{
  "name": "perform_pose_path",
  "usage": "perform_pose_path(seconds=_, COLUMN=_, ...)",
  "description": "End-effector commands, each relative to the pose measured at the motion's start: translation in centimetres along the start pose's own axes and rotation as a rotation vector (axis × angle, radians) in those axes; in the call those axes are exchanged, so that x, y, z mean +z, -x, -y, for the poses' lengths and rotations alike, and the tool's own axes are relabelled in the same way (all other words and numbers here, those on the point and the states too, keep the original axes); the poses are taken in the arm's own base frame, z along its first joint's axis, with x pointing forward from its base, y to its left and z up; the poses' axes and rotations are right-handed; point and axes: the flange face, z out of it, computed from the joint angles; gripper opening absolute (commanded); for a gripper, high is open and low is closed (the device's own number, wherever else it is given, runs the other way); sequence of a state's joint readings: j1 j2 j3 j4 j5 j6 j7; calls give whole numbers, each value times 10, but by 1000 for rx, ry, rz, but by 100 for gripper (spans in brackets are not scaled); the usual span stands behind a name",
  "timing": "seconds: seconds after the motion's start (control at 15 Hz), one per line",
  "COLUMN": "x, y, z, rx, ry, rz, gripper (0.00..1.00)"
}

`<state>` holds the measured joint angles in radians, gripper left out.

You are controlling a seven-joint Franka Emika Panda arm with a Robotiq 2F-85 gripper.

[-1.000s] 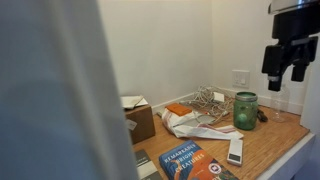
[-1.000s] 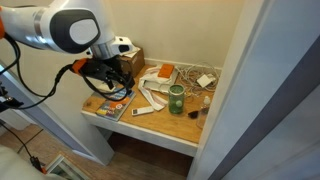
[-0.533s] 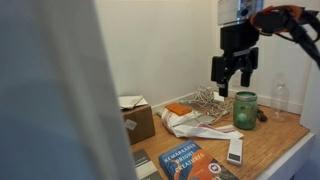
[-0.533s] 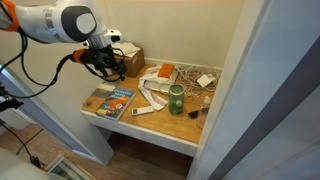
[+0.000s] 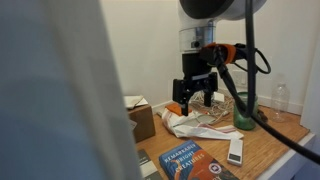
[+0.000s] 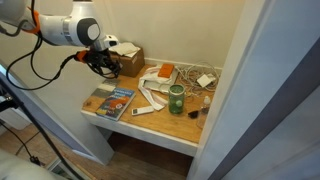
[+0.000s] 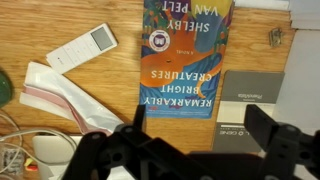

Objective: Move the blue book towards the edge

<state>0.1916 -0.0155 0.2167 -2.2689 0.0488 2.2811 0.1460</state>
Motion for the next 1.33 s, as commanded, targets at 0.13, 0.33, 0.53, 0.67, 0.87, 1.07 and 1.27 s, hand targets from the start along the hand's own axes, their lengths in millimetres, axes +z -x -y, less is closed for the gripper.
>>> perform_pose_path(seconds=0.13, x=1, y=-5, z=1, rx=1, ry=-3, rz=2, gripper=100)
perform_pose_path(seconds=0.33, x=9, y=-18, z=5, rx=-41, ry=9, rz=-4, gripper=100)
perform_pose_path(seconds=0.53, x=25, y=-32, z=16, rx=-71, ry=-4, rz=-14, gripper=100)
perform_pose_path(seconds=0.67, x=40, y=-43, z=26, rx=-69, ry=-10, rz=-14, gripper=100)
perform_pose_path(seconds=0.87, x=65, y=-57, z=38, rx=-71, ry=-15, rz=1, gripper=100)
perform_pose_path(seconds=1.07, x=89, y=-70, z=48, rx=-47, ry=-2, rz=13, gripper=100)
perform_pose_path(seconds=1.27, x=114, y=-84, z=61, rx=-54, ry=5, rz=11, gripper=100)
